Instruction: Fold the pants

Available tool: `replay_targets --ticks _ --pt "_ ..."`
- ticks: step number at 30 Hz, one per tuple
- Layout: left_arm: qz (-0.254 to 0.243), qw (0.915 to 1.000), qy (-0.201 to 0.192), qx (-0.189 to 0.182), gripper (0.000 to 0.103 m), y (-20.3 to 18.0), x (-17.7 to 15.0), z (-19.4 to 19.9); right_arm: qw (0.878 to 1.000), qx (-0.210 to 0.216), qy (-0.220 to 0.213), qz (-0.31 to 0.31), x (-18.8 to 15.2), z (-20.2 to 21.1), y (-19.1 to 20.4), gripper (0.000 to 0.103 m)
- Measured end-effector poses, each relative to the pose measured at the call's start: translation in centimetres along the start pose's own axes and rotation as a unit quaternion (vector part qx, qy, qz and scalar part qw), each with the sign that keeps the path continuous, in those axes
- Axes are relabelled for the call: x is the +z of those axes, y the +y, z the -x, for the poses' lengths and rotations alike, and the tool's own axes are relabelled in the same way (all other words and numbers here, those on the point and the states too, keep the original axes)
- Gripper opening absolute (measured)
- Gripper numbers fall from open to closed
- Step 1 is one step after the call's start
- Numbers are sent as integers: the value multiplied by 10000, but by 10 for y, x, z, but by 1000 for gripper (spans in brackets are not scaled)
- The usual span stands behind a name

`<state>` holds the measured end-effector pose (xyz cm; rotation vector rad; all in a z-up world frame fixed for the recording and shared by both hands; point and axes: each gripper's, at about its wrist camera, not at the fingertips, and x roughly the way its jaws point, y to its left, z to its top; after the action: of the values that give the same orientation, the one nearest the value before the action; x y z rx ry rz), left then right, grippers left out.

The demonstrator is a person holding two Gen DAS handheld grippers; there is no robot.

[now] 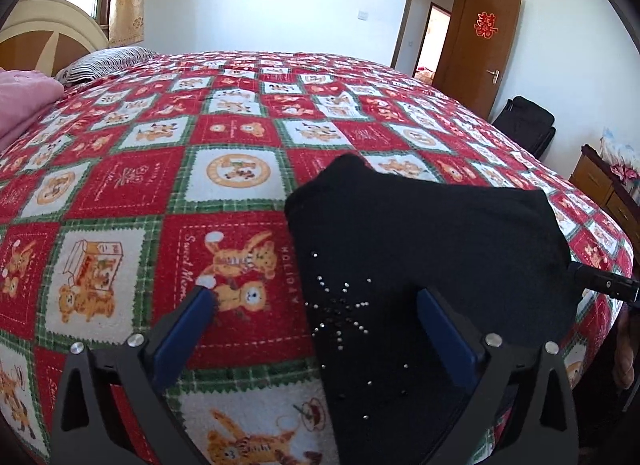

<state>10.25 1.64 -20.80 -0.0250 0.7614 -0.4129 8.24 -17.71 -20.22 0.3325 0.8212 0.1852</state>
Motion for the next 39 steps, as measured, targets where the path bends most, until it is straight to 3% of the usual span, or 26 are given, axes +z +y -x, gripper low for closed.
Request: replay_targets --ticks 5,8,12,16,29,34,36,38,39 --pt "4 9995 -301 7 103 -1 9 14 9984 298 -405 -257 4 23 -8 58" --pt "-33 9995 -307 -44 103 -4 16 9 9949 65 -884 -485 14 42 -19 58" --pt "-92 9997 -195 -74 103 -9 16 -2 9954 -292 -507 -752 24 23 -39 58" --pt "-56 9998 -106 -149 103 -7 14 -8 9942 -2 -29 -1075 20 -9 -55 58" --pt "91 9995 -50 -283 103 -4 12 -18 9959 155 -120 -881 21 -26 -51 57" --pt "108 9990 -68 -421 102 -1 12 -14 9953 267 -135 -920 24 -30 -49 43" --pt "99 9988 -93 -472 96 -1 11 -13 9953 364 -143 -882 23 -27 -48 35" --pt "80 9975 -137 -689 70 -1 10 -8 9954 394 -172 -854 23 -25 -46 32" --pt "90 9965 -123 -822 64 -2 10 -8 9956 392 -199 -825 23 -23 -45 31"
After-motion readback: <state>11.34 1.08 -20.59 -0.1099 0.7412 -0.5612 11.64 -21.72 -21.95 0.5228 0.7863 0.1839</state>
